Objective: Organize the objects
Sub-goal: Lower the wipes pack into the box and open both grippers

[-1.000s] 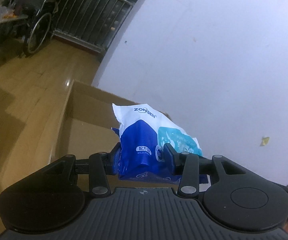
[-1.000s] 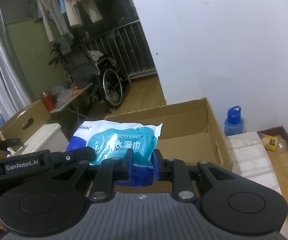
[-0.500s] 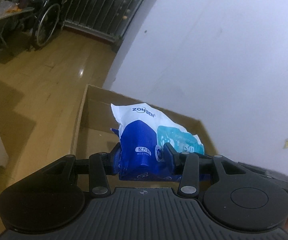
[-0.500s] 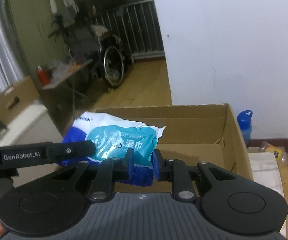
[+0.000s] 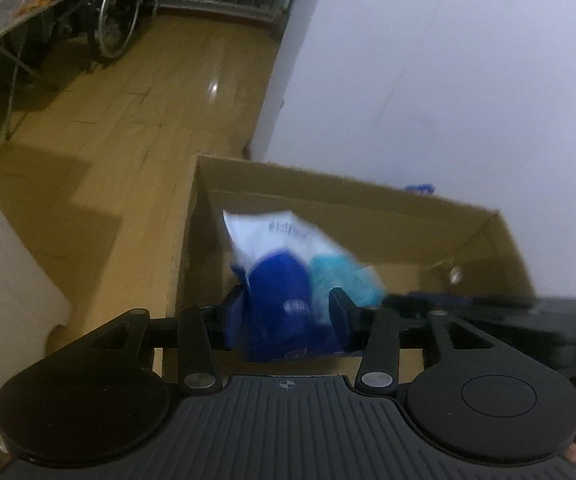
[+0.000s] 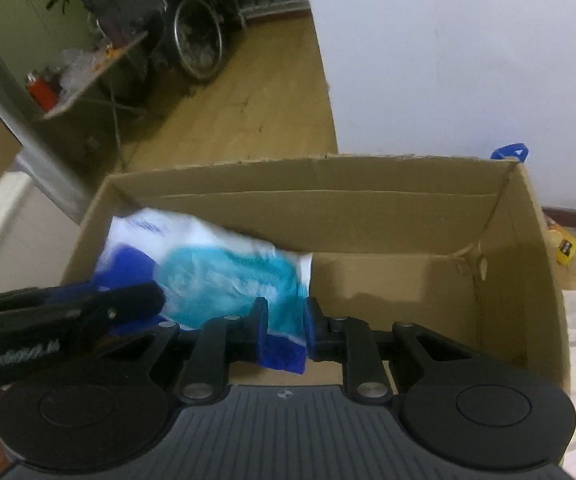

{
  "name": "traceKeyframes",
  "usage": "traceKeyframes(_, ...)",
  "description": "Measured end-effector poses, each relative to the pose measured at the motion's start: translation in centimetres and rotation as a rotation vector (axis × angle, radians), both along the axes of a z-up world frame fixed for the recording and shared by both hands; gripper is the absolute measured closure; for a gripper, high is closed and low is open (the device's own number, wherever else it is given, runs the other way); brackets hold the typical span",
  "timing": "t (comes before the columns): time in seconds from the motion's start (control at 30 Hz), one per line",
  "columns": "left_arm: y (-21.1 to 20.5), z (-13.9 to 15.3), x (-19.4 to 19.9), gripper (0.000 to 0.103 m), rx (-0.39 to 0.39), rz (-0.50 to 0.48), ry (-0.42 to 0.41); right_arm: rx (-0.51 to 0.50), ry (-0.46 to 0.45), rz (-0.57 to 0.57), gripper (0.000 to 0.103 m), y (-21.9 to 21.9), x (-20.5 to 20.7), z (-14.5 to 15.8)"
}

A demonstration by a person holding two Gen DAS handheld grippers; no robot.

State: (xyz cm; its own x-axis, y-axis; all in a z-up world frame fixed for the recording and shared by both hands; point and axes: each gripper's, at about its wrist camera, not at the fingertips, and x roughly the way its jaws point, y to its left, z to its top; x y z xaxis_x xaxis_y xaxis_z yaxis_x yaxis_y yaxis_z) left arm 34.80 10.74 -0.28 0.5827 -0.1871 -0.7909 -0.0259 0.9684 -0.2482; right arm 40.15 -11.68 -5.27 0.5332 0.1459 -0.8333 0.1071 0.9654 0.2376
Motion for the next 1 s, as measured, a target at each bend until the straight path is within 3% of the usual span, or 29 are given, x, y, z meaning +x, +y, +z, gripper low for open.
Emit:
traceKeyframes(0.1, -0.3, 0.4, 0.3, 0.051, 0.099, 0.012, -0.01, -0.037, 0.003, -0.067, 0.081, 0.1, 0.2, -0.3)
traceKeyframes(0.23, -0.6, 0.6, -0.7, 0.051, 0.139, -0.041, -0.043, -0.034, 0.034, -0.098, 0.082, -0.1, 0.2, -0.5)
traceKeyframes(0.33, -2.3, -0.1, -0.8, 0.059, 0.26, -0.178, -0.025, -0.026, 0.063, -0.09, 0.082, -0.5, 0.1, -1.0)
traceKeyframes(0.43, -4.3, -0.7, -0.8, 0.06, 0.338, -0.291, -0.006, -0.005, 0.073, -0.097, 0.082, -0.9, -0.4, -1.3)
traceKeyframes(0.53, -5.2, -1.4, -0.5, 0.06, 0.364, -0.377, 0.037, -0.01, 0.1, -0.095, 0.082, -0.9, 0.6, -1.8)
traceKeyframes(0.6, -5.8, -1.6, 0.2, 0.069, 0.394, -0.418, 0.061, -0.008, 0.103, -0.085, 0.082, -0.7, 1.0, -2.2)
traceKeyframes(0.63, -6.1, -1.8, 0.3, 0.079, 0.419, -0.431, 0.064, -0.002, 0.111, -0.072, 0.083, -0.5, 1.2, -2.4)
traceKeyframes(0.67, -6.2, -2.0, 0.8, 0.081, 0.439, -0.446, 0.079, 0.007, 0.12, -0.067, 0.083, -0.4, 1.4, -2.7)
traceKeyframes(0.8, -6.1, -1.6, 0.2, 0.081, 0.387, -0.485, 0.132, 0.005, 0.119, -0.067, 0.083, 0.0, 1.5, -2.9)
traceKeyframes(0.87, -6.6, -1.9, -0.2, 0.081, 0.406, -0.544, 0.139, -0.001, 0.107, -0.06, 0.083, 0.2, 1.5, -2.9)
traceKeyframes(1.0, -7.4, -3.4, 0.8, 0.081, 0.446, -0.502, 0.186, -0.038, 0.082, -0.037, 0.083, 0.8, 1.9, -2.8)
